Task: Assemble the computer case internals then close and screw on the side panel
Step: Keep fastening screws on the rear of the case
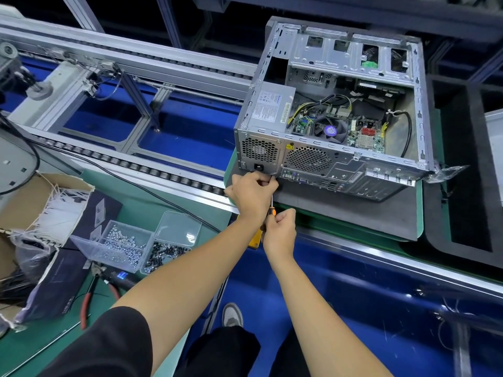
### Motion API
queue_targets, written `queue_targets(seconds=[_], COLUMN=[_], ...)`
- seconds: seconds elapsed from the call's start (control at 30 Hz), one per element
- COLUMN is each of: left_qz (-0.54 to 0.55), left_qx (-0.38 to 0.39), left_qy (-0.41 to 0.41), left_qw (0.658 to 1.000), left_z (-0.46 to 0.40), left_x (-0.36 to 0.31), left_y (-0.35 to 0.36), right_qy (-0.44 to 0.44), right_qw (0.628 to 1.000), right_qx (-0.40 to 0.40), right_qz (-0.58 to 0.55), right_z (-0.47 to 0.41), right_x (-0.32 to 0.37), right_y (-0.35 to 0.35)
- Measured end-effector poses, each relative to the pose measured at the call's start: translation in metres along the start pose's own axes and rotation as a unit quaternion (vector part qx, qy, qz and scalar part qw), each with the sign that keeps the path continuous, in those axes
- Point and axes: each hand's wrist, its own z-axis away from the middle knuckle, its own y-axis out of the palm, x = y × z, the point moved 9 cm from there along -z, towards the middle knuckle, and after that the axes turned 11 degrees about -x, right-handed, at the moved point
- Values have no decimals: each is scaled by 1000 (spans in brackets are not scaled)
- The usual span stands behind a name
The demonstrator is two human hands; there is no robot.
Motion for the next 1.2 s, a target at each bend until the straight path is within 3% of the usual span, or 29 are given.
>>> queue_targets(seconds=[0.63, 1.2], left_qz=[-20, 0], left_qx=[21, 16], left_qy=[33, 56], left_qw=[999, 998], left_z=[-3, -2], left_x=[-2, -1], left_y=[4, 2], right_qy=[65, 42], right_qw=[996, 997], right_qx=[2, -8], right_qz=[-67, -65], right_z=[6, 7], right_x=[-9, -5], right_y=[14, 13])
